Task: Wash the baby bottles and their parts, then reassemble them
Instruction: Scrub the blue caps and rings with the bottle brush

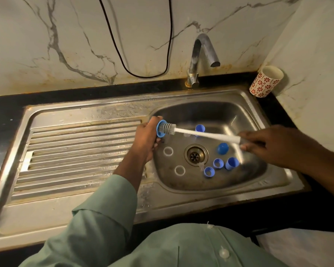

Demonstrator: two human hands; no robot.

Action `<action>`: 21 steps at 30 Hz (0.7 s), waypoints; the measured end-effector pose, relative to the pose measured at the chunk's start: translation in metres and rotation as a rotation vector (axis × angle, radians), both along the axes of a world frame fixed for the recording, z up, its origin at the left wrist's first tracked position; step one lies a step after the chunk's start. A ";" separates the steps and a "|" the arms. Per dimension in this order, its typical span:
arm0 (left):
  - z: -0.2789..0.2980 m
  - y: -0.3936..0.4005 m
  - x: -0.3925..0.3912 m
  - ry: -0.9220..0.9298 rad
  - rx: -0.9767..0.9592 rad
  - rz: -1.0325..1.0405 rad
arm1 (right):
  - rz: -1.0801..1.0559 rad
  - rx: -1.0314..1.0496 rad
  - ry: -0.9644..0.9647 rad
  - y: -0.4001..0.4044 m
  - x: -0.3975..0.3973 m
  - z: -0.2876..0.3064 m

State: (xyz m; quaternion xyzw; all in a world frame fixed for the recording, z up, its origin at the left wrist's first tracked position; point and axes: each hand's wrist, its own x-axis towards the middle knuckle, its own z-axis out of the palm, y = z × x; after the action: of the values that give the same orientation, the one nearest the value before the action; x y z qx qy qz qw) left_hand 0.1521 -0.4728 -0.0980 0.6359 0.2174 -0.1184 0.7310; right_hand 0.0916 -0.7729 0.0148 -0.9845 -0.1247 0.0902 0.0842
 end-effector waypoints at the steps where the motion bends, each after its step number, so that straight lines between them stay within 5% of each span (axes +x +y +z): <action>1: 0.000 -0.001 0.000 -0.017 -0.009 0.033 | -0.048 0.142 0.152 0.002 -0.003 -0.001; 3: -0.004 -0.004 -0.001 -0.008 -0.030 0.107 | -0.027 0.276 0.315 0.003 -0.005 -0.001; 7: -0.011 -0.003 -0.006 0.003 -0.027 0.055 | -0.084 0.344 0.219 -0.004 0.006 -0.002; 21: -0.016 0.001 0.003 0.007 0.052 0.077 | -0.027 0.286 0.369 0.001 0.011 -0.018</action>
State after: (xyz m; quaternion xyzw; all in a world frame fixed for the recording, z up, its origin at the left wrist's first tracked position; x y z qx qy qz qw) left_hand 0.1552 -0.4720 -0.1143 0.6456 0.2471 -0.0865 0.7174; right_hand 0.1026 -0.7722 -0.0028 -0.9309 -0.1054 0.2491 0.2455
